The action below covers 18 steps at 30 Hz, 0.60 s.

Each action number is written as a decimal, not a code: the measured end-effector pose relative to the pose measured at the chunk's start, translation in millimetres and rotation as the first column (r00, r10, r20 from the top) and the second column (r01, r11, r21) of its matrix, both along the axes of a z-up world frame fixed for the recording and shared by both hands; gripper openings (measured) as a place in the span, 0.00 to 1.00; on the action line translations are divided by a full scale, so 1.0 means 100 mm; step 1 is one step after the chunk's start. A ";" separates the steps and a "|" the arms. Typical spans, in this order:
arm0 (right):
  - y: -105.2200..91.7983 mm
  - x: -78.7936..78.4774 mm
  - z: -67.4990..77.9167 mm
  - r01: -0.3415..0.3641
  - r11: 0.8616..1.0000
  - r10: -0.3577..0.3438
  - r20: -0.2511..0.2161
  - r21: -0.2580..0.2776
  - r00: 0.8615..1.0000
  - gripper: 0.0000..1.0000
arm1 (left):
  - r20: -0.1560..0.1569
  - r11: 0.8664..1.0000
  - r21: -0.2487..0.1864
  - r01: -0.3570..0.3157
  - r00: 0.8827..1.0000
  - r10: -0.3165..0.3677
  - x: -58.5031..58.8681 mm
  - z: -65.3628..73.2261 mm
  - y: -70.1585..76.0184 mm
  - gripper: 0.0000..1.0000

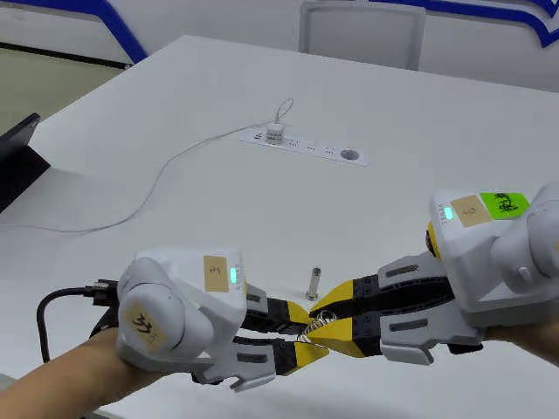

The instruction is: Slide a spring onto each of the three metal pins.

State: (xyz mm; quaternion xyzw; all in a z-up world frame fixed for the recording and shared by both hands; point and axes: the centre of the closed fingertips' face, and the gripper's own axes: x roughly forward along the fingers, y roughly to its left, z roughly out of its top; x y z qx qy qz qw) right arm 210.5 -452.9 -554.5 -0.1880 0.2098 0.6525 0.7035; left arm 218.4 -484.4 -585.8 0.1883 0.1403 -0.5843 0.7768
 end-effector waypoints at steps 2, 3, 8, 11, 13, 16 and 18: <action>0.02 -0.01 0.00 -0.004 1.000 0.004 -0.006 0.001 1.000 0.10 | -0.057 1.000 -0.016 -0.017 0.998 0.016 -0.03 0.00 0.02 0.11; 0.03 0.00 0.00 -0.003 1.000 0.003 -0.007 -0.002 1.000 0.10 | -0.066 0.999 -0.020 -0.037 0.997 0.035 -0.01 0.00 0.04 0.11; 0.04 0.03 -0.02 0.002 1.000 -0.001 0.007 -0.019 1.000 0.10 | -0.052 0.998 -0.002 -0.058 0.997 0.058 0.00 -0.04 0.11 0.19; 0.03 0.06 0.01 0.008 1.000 -0.008 0.010 -0.016 1.000 0.11 | -0.052 0.994 0.017 -0.109 0.993 0.110 0.05 -0.08 0.19 0.29; 0.01 0.09 0.01 0.017 1.000 -0.017 0.015 -0.023 1.000 0.11 | -0.056 0.990 0.019 -0.141 0.988 0.142 0.09 -0.10 0.24 0.38; 0.00 0.14 0.00 0.025 0.999 -0.024 0.022 -0.030 0.999 0.11 | -0.073 0.986 0.005 -0.169 0.983 0.169 0.10 -0.09 0.31 0.47; -0.02 0.17 -0.01 0.032 0.999 -0.032 0.025 -0.038 0.999 0.11 | -0.081 0.983 0.000 -0.183 0.980 0.183 0.11 -0.09 0.35 0.49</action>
